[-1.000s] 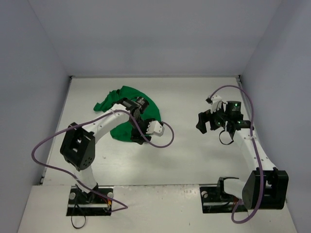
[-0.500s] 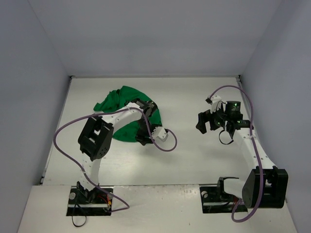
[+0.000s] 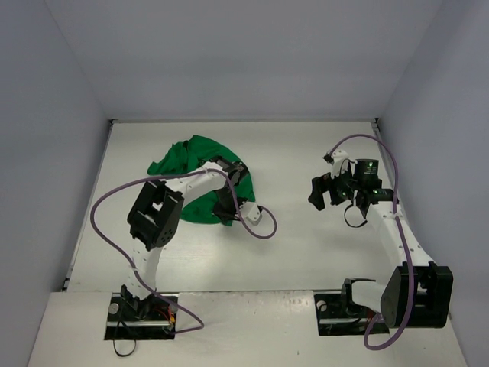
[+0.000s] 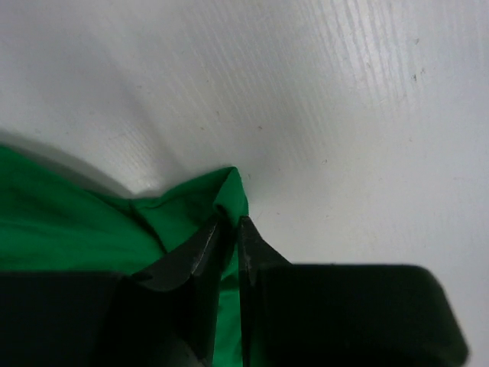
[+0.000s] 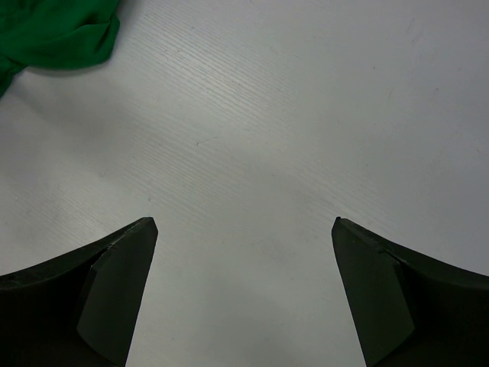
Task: Fold and stack the t-shirts
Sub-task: Flatten out the tshirt
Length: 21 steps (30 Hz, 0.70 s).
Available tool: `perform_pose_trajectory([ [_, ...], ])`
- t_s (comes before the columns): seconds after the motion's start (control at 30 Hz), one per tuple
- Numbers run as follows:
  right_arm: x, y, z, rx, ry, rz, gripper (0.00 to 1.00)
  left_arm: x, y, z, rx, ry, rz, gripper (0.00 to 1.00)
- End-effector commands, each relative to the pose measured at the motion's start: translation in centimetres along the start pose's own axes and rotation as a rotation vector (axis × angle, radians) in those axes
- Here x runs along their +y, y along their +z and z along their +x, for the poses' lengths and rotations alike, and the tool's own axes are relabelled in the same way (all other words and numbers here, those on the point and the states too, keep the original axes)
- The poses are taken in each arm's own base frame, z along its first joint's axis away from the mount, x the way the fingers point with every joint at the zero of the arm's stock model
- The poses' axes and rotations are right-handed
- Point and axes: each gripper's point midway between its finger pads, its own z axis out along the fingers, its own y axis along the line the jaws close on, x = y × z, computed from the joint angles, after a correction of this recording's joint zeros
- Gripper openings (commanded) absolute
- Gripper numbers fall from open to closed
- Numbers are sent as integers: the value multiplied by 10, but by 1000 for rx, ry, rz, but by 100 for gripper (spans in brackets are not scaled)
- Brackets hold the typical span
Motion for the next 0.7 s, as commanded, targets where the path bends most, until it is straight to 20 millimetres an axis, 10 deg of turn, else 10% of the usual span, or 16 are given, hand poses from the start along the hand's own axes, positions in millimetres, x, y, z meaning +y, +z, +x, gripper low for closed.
perform_pose_trajectory([
  [0.0,1,-6,-17,-54,-35,4,97,4,-49,-6,22,-20,-114,2],
  [0.17,5,-6,-17,-59,-33,-13,97,-10,-84,-54,-104,-34,-196,0],
  [0.27,5,-3,-18,-56,-24,-25,96,-30,-61,-87,-52,26,-142,0],
  [0.43,3,-5,-19,-57,-24,-9,96,-29,-12,-87,200,-81,-121,73],
  [0.67,3,-4,-17,-54,-29,-9,97,-18,-60,-88,1,-257,-198,74],
])
